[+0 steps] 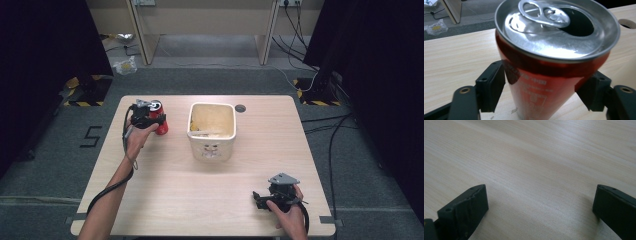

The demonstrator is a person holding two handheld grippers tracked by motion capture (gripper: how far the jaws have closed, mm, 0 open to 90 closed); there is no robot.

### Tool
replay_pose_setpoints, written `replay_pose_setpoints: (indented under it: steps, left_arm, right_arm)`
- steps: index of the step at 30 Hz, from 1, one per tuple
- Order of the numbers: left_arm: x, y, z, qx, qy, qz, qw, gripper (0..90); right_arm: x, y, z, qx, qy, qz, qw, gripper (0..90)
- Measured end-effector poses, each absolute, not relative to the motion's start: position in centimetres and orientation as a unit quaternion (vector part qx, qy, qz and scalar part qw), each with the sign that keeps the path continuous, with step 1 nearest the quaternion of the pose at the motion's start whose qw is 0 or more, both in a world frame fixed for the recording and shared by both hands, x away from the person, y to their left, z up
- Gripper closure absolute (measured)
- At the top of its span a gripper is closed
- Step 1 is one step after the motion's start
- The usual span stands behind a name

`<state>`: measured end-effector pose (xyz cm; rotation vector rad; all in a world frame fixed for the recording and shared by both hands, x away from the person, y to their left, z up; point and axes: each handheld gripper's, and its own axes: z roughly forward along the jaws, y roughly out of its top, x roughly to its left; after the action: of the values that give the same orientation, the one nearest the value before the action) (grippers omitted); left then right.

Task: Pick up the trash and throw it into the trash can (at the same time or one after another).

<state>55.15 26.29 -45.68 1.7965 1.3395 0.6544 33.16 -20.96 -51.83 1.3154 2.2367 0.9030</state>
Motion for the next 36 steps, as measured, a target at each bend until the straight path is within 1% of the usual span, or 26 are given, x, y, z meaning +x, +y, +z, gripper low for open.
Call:
replay_pose_setpoints:
  steps: [2,10,21,36]
  left_arm:
    - [55.1,26.2,-45.7,0.709,0.527,0.262,0.389,33.1]
    - [54.3,26.1,-45.0,0.713,0.520,0.268,0.388,33.8]
    - [53.3,26.6,-43.8,0.719,0.515,0.242,0.400,34.0]
    - [51.3,26.2,-40.9,0.737,0.481,0.219,0.422,33.9]
  right_arm:
    - [33.2,-21.0,-51.8,0.469,0.798,0.322,0.196,0.3]
    - [33.2,-21.0,-51.8,0.469,0.798,0.322,0.196,0.2]
    - [33.2,-21.0,-51.8,0.468,0.799,0.322,0.196,0.2]
    - [33.2,-21.0,-51.8,0.469,0.798,0.322,0.196,0.2]
